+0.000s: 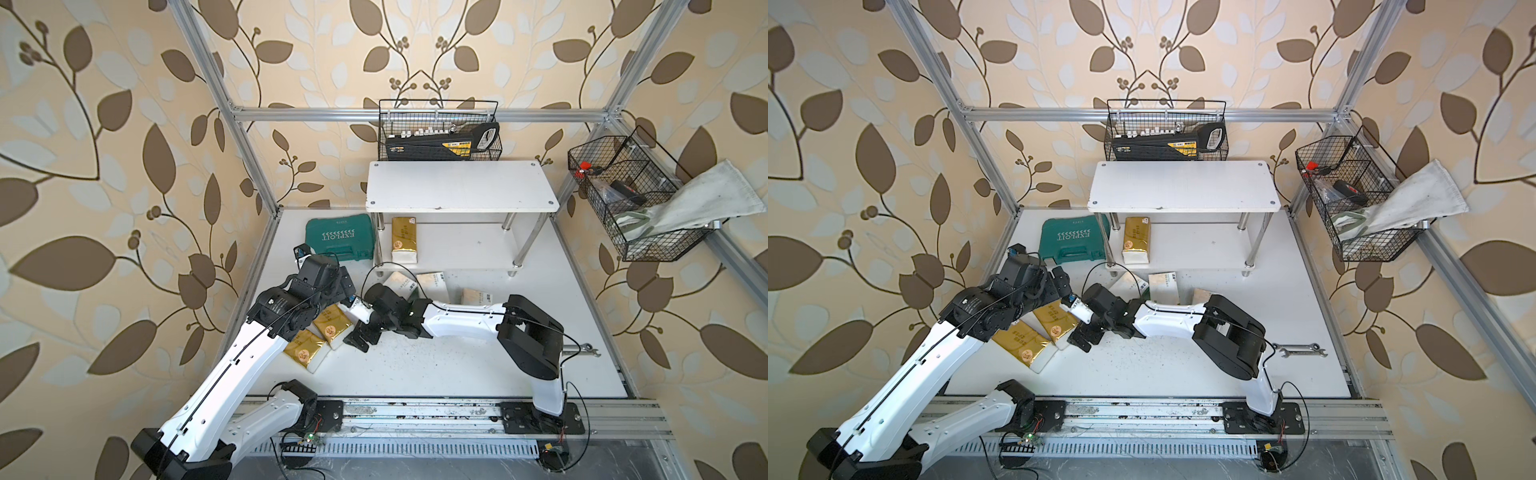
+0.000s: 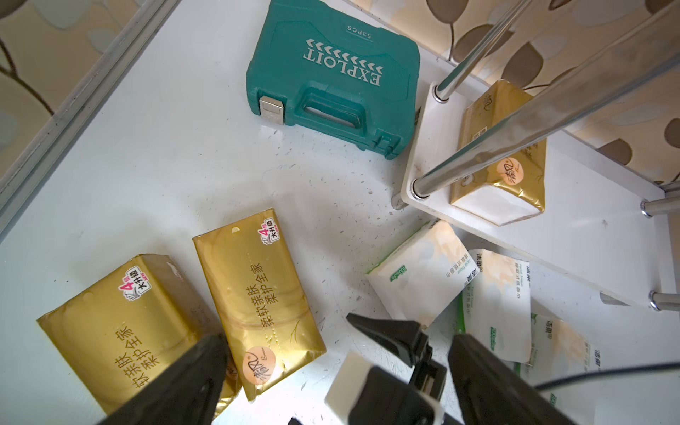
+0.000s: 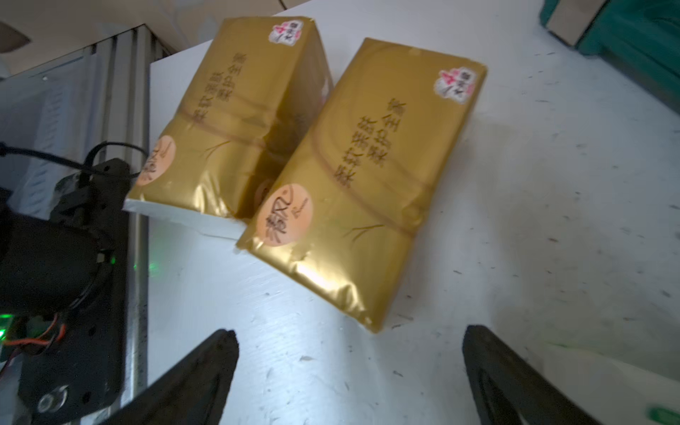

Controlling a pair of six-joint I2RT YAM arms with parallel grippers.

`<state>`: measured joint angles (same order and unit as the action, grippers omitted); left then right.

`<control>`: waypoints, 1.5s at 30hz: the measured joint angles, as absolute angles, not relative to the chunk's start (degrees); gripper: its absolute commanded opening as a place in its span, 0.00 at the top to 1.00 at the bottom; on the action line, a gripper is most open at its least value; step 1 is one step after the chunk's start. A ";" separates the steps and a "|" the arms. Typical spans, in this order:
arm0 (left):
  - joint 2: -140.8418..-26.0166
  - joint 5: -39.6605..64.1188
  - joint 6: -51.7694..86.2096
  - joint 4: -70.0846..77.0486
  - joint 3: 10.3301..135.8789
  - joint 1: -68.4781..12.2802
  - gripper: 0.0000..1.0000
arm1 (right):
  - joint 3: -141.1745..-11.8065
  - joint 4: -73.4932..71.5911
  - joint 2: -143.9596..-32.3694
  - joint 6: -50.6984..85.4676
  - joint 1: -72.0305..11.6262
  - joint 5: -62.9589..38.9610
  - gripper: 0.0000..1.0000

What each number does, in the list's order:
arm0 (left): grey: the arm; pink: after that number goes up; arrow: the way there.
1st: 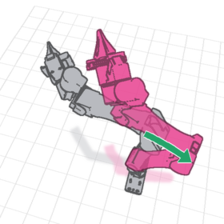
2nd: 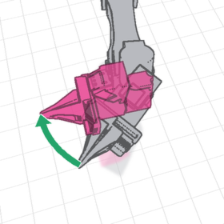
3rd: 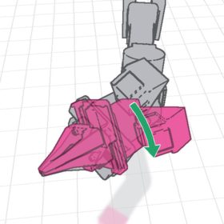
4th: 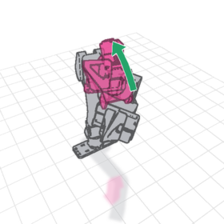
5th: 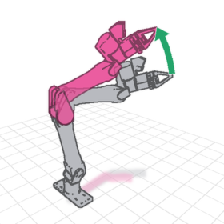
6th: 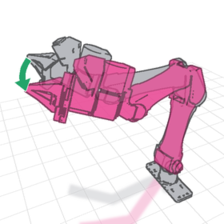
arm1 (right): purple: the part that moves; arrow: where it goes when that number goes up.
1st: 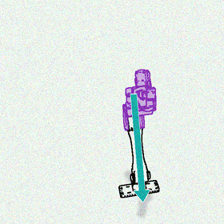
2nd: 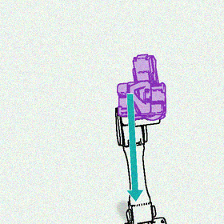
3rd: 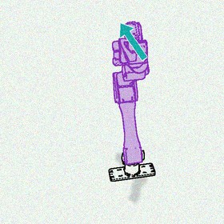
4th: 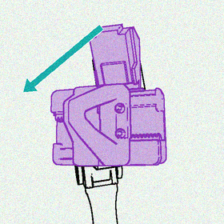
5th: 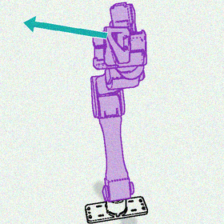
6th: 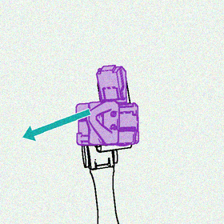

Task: Place the tissue boxes on the shelf by color
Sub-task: Move the box of tissues to the center of the board, then pick up the box of tissues from the center of the board.

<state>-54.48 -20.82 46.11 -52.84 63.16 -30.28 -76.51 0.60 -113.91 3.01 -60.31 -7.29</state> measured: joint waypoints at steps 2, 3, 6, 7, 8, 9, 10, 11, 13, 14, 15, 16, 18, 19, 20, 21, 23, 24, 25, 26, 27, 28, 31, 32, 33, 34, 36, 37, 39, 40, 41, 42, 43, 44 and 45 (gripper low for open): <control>-54.37 -20.82 46.30 -52.84 63.16 -29.98 0.01 | -77.95 2.09 -113.91 5.52 -59.77 -5.06 0.01; -54.35 -20.84 46.37 -52.86 63.13 -29.93 0.01 | -78.81 2.74 -113.91 6.57 -59.79 -4.34 0.01; -54.19 -21.08 46.76 -52.31 63.20 -29.93 0.01 | -81.60 4.38 -113.95 9.52 -60.97 -2.04 0.01; -53.95 -21.26 46.78 -52.21 63.20 -29.93 0.01 | -82.54 5.23 -114.15 10.35 -61.60 -1.32 0.01; -53.71 -21.52 46.83 -52.29 63.20 -29.93 0.01 | -83.64 6.31 -114.52 11.00 -62.26 -0.56 0.01; -53.52 -21.78 46.94 -52.36 63.20 -29.91 0.01 | -84.60 7.07 -114.93 11.46 -62.78 -0.10 0.01; -53.28 -22.00 47.00 -52.36 63.20 -29.76 0.01 | -85.76 7.73 -115.52 11.97 -63.37 0.43 0.01; -53.10 -22.13 47.16 -52.40 63.20 -29.58 0.01 | -86.83 8.32 -116.16 12.34 -63.81 0.80 0.01; -52.88 -22.81 47.97 -52.60 63.20 -29.56 0.01 | -89.14 9.41 -117.75 13.06 -64.47 1.37 0.01; -52.73 -23.07 48.27 -52.66 63.24 -29.56 0.01 | -90.35 9.96 -118.72 13.45 -64.64 1.65 0.01; -52.53 -23.55 48.49 -52.80 63.24 -29.56 0.01 | -91.44 10.39 -119.66 13.76 -64.71 1.98 0.01; -52.29 -23.86 48.86 -53.01 63.29 -29.56 0.01 | -92.75 11.00 -120.81 14.06 -64.71 2.28 0.01; -51.77 -24.18 49.45 -53.39 63.33 -29.56 0.01 | -95.09 11.51 -123.02 14.55 -64.69 2.85 0.01; -51.40 -24.38 49.63 -53.74 63.33 -29.56 0.01 | -96.40 11.88 -124.25 14.81 -64.69 3.16 0.01; -51.07 -24.49 49.76 -54.11 63.33 -29.56 0.01 | -97.54 12.23 -125.45 15.00 -64.64 3.27 0.01; -50.78 -24.51 49.80 -54.50 63.33 -29.56 0.01 | -98.28 12.40 -126.30 15.07 -64.60 3.33 0.01; -50.30 -24.51 49.80 -55.37 63.33 -29.56 0.01 | -99.42 12.88 -128.01 15.35 -64.60 3.40 0.01; -50.19 -24.53 49.80 -55.72 63.33 -29.56 0.01 | -99.61 13.06 -128.49 15.46 -64.60 3.31 0.01; -50.11 -24.53 49.80 -56.01 63.33 -29.56 0.01 | -99.63 13.08 -128.81 15.64 -64.62 3.20 0.01; -50.06 -24.51 49.82 -56.21 63.33 -29.56 0.01 | -99.63 13.08 -128.95 15.84 -64.71 3.18 0.01; -50.04 -24.51 49.82 -56.29 63.33 -29.56 0.01 | -99.63 13.02 -128.97 15.88 -64.77 3.20 0.01; -50.02 -24.51 49.84 -56.29 63.33 -29.56 0.01 | -99.63 12.88 -128.97 15.90 -64.88 3.22 0.01; -49.82 -24.51 49.98 -56.29 63.33 -29.56 0.01 | -99.22 12.49 -128.97 16.10 -65.17 3.25 0.01; -49.69 -24.51 50.00 -56.29 63.33 -29.56 0.01 | -98.83 12.05 -128.95 16.12 -65.30 3.27 0.01; -49.58 -24.51 50.02 -56.29 63.33 -29.56 0.01 | -98.39 11.57 -128.90 16.27 -65.43 3.27 0.01; -49.47 -24.49 50.04 -56.29 63.33 -29.56 0.01 | -97.67 10.90 -128.73 16.40 -65.63 3.27 0.01; -49.23 -24.49 50.09 -56.29 63.33 -29.56 0.01 | -96.25 10.13 -128.03 16.51 -66.08 3.27 0.01; -49.10 -24.49 50.13 -56.29 63.33 -29.56 0.01 | -95.66 10.07 -127.59 16.51 -66.39 3.31 0.01; -48.95 -24.47 50.28 -56.29 63.33 -29.56 0.01 | -94.98 10.15 -127.09 16.51 -67.00 3.44 0.01; -48.88 -24.45 50.43 -56.29 63.33 -29.56 0.01 | -94.83 10.15 -126.96 16.49 -67.29 3.46 0.01; -48.82 -24.43 50.50 -56.29 63.31 -29.56 0.01 | -94.56 10.20 -126.82 16.49 -67.57 3.49 0.01; -48.75 -24.38 50.65 -56.29 63.31 -29.56 0.01 | -94.26 10.33 -126.69 16.47 -67.79 3.53 0.01; -48.71 -24.34 50.76 -56.29 63.31 -29.56 0.01 | -93.97 10.70 -126.58 16.47 -67.99 3.64 0.01; -48.62 -24.34 50.87 -56.29 63.31 -29.56 0.01 | -93.65 10.96 -126.50 16.45 -68.16 3.68 0.01; -48.58 -24.32 50.94 -56.29 63.29 -29.56 0.01 | -93.45 11.20 -126.50 16.40 -68.27 3.68 0.01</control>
